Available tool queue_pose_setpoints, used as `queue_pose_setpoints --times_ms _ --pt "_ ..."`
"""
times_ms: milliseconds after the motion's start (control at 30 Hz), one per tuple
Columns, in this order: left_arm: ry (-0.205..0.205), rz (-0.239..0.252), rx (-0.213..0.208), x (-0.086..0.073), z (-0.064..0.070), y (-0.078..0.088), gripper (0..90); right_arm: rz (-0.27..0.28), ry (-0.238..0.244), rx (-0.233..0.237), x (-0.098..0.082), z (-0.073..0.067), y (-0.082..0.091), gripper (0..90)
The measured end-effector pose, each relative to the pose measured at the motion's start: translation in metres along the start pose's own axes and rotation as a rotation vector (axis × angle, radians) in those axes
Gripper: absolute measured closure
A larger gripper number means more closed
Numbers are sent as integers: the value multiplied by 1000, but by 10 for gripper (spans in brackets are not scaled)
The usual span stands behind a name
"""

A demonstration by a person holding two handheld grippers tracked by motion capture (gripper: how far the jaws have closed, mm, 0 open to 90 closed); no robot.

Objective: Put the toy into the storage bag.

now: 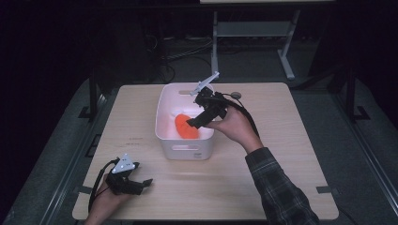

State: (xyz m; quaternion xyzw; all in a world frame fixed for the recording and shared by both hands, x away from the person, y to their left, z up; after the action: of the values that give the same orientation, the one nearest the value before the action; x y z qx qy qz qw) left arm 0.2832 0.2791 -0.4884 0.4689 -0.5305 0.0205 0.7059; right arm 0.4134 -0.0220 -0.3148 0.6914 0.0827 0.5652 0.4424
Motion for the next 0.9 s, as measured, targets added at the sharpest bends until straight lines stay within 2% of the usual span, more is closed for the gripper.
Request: queue_pose_setpoints --times_ms 267,400,900 --pt "1 0 1 0 0 0 131 31 -15 -22 -15 3 23 142" --pt "1 0 2 0 0 0 131 45 -32 -36 -28 8 31 142" --pt "1 0 1 0 0 0 131 52 -97 -67 -75 18 53 141"
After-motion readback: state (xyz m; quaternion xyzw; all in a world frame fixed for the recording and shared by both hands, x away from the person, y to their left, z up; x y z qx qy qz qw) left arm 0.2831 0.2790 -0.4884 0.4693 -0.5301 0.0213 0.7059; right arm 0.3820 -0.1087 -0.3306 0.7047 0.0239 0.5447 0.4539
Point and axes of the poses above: each handheld gripper's, and its own axes: y roughly backward along the jaws, x roughly out of its top, z roughly to its right, the point moved 2 cm from there along -y, roughly forward along the jaws, and after that the axes turned 4 degrees about z, right-handed, at the moved point
